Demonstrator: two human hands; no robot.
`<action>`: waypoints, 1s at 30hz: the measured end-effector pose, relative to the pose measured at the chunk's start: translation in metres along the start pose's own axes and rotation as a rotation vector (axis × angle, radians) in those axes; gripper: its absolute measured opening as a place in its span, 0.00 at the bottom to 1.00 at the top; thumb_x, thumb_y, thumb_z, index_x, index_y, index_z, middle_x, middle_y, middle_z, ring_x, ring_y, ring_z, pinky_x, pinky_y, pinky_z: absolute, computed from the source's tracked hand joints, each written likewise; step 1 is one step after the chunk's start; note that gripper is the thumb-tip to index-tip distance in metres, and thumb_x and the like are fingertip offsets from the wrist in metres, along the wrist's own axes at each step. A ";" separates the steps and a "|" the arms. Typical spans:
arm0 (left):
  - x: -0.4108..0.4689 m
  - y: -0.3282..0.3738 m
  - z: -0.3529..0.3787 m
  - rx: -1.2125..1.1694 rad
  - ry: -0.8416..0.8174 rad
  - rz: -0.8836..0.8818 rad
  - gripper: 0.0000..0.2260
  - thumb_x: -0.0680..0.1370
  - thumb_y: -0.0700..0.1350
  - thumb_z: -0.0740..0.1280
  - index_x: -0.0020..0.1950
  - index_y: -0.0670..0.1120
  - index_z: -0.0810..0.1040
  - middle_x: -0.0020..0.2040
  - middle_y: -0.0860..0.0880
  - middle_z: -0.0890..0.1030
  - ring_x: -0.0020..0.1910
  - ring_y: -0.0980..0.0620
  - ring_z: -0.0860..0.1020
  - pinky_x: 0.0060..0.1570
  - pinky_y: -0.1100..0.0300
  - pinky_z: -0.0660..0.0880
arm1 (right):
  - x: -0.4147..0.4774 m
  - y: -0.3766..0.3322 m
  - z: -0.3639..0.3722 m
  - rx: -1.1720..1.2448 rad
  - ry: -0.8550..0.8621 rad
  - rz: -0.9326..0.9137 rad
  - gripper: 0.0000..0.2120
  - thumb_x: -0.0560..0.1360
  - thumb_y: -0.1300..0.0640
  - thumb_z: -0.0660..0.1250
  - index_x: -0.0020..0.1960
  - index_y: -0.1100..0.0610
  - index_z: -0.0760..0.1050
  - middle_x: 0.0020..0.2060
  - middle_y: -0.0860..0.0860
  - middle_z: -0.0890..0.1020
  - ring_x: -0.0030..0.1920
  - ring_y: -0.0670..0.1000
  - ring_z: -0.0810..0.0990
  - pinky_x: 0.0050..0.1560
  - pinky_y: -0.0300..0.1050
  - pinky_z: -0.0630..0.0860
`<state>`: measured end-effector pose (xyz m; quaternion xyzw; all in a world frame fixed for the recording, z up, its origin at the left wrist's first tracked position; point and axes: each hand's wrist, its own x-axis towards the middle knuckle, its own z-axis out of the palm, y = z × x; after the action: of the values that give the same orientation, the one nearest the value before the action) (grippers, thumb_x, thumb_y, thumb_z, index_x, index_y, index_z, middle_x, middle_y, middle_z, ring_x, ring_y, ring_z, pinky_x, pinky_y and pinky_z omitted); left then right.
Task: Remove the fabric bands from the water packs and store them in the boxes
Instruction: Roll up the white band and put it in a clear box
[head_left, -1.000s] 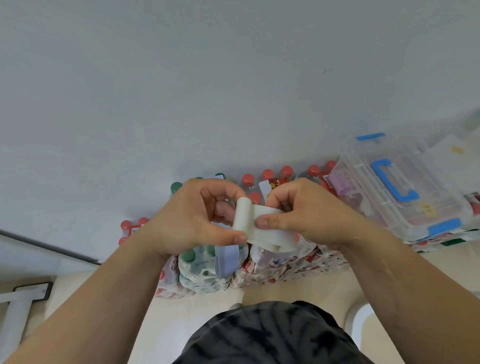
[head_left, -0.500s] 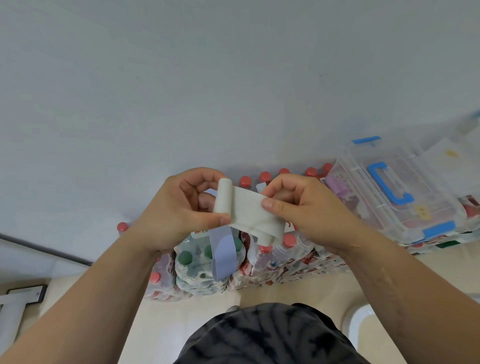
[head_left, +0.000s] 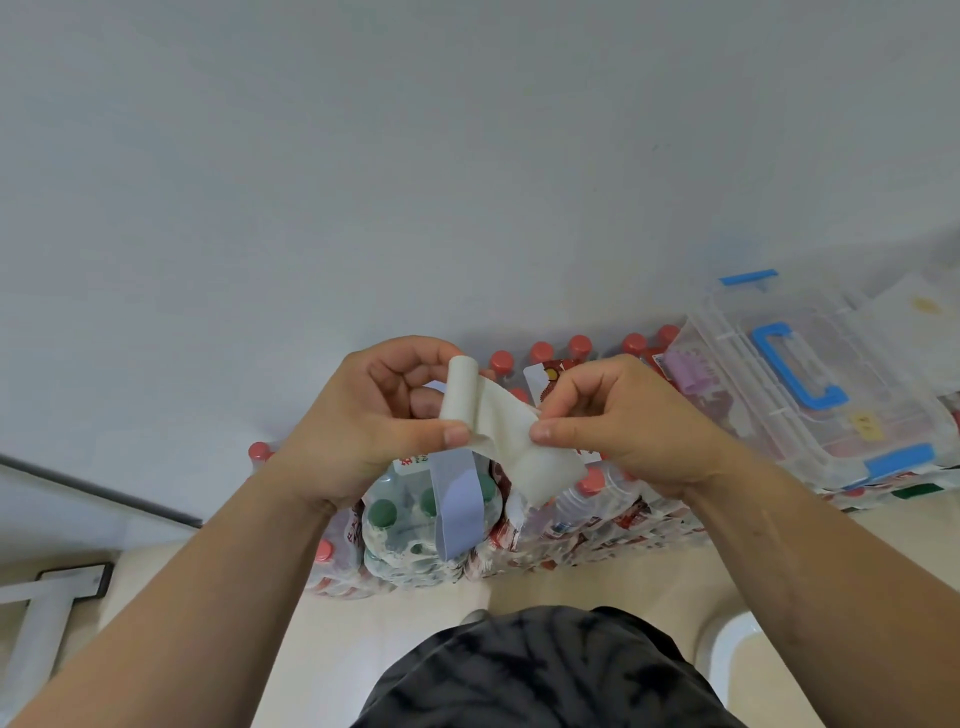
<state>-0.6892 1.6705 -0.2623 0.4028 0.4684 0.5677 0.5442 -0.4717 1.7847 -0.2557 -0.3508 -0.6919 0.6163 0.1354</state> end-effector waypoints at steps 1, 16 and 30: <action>-0.001 0.001 -0.001 0.015 -0.008 -0.007 0.21 0.62 0.35 0.77 0.54 0.44 0.82 0.54 0.36 0.83 0.47 0.39 0.83 0.47 0.51 0.80 | 0.000 0.000 -0.003 -0.009 0.009 0.003 0.04 0.70 0.65 0.77 0.38 0.62 0.83 0.36 0.54 0.85 0.40 0.51 0.82 0.45 0.47 0.81; -0.004 0.000 0.003 0.262 -0.054 -0.089 0.20 0.66 0.30 0.76 0.54 0.44 0.82 0.41 0.41 0.84 0.38 0.45 0.81 0.43 0.57 0.79 | -0.010 -0.001 -0.009 -0.370 -0.078 -0.013 0.09 0.80 0.59 0.69 0.54 0.48 0.84 0.46 0.50 0.85 0.48 0.48 0.83 0.50 0.44 0.81; 0.005 -0.001 0.021 0.680 0.056 0.036 0.21 0.65 0.32 0.77 0.53 0.50 0.82 0.41 0.45 0.83 0.36 0.45 0.83 0.43 0.50 0.83 | -0.008 0.000 0.016 -0.438 0.081 0.009 0.12 0.78 0.48 0.70 0.42 0.55 0.81 0.38 0.53 0.82 0.36 0.51 0.79 0.37 0.47 0.74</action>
<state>-0.6688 1.6770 -0.2589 0.5536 0.6384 0.3994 0.3556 -0.4756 1.7678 -0.2569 -0.3993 -0.8017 0.4373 0.0810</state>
